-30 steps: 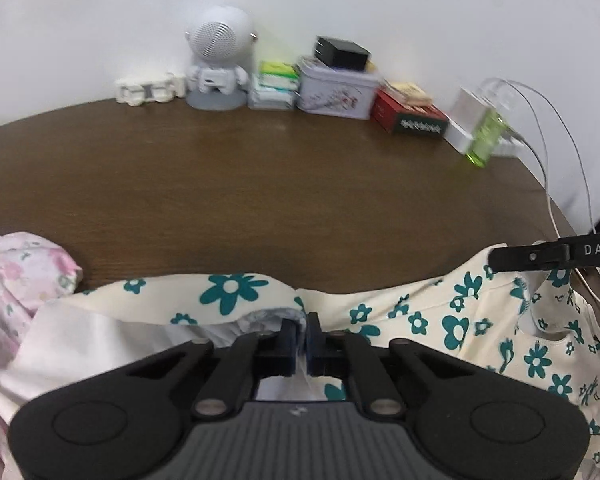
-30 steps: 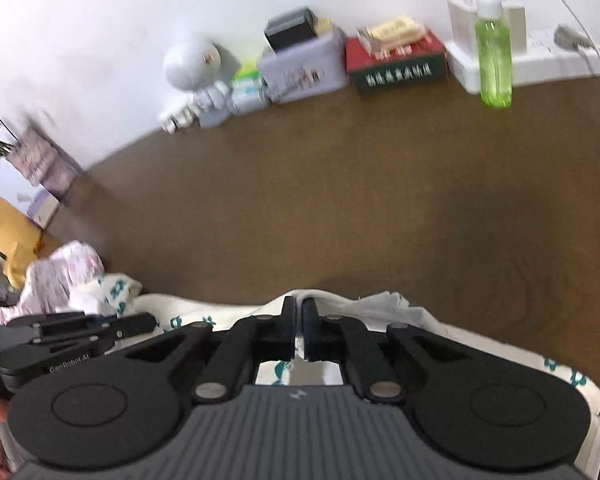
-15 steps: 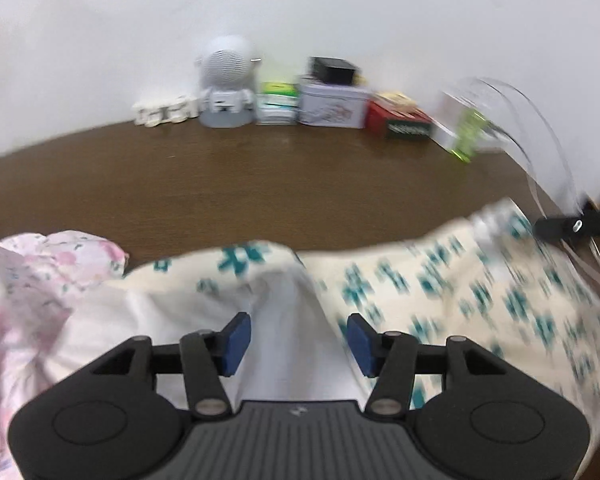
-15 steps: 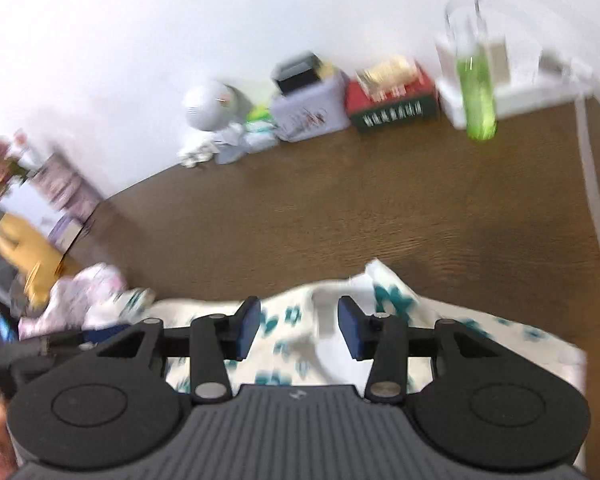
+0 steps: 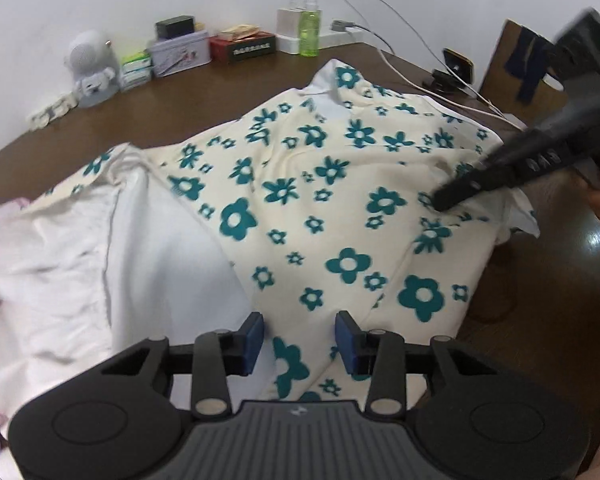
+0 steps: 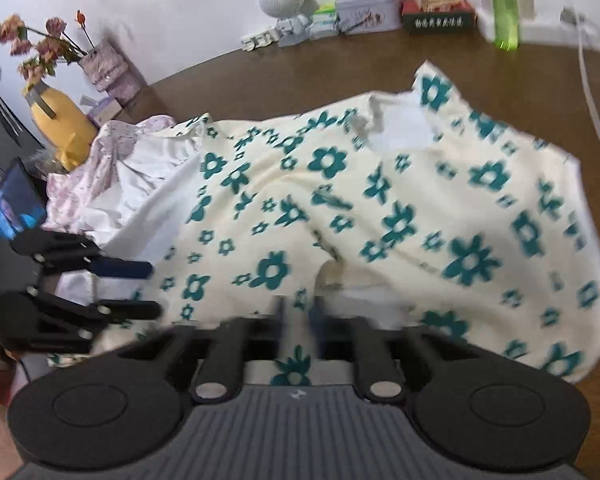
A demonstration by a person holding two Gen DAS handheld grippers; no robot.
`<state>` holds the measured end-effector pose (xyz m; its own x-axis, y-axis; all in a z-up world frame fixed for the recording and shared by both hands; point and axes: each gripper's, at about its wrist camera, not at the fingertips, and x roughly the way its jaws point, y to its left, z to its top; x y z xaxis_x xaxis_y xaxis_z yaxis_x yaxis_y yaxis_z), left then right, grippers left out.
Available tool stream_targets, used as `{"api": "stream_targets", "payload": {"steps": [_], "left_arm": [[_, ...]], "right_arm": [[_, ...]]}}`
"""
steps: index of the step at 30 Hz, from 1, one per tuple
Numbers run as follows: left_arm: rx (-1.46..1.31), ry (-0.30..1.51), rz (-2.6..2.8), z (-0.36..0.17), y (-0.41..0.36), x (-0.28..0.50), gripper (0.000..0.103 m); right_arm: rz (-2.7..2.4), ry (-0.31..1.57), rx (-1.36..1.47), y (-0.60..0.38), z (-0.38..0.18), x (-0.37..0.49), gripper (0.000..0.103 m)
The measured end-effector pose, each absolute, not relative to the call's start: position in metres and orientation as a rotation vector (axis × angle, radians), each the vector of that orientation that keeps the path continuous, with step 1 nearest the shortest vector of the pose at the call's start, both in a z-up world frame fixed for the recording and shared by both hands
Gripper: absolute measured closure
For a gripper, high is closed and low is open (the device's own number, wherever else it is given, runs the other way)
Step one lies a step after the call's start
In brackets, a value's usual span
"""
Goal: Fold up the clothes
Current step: 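Lower the shirt flat on the table and open both grippers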
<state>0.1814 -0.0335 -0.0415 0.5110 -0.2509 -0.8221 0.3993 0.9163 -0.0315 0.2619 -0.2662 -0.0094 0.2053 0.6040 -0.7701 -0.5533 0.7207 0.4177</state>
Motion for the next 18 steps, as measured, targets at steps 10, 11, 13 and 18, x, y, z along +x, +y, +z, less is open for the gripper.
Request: {"api": "stream_targets", "payload": {"steps": [10,11,13,18], "left_arm": [[0.166,0.933,-0.373,-0.041,-0.026,0.178,0.063],[0.164,0.933,-0.372,-0.041,-0.026,0.178,0.063],[0.163,0.934,-0.368,-0.041,-0.026,0.177,0.063],[0.167,0.939,-0.359,-0.04,-0.026,0.172,0.063]], "right_arm": [[0.768,1.178,0.142,-0.307,-0.008,0.219,0.101],[0.743,1.146,0.137,-0.31,-0.004,0.221,0.099],[0.695,1.082,0.128,-0.315,0.005,0.225,0.092],[0.569,0.932,0.081,-0.327,0.024,0.237,0.078]]}}
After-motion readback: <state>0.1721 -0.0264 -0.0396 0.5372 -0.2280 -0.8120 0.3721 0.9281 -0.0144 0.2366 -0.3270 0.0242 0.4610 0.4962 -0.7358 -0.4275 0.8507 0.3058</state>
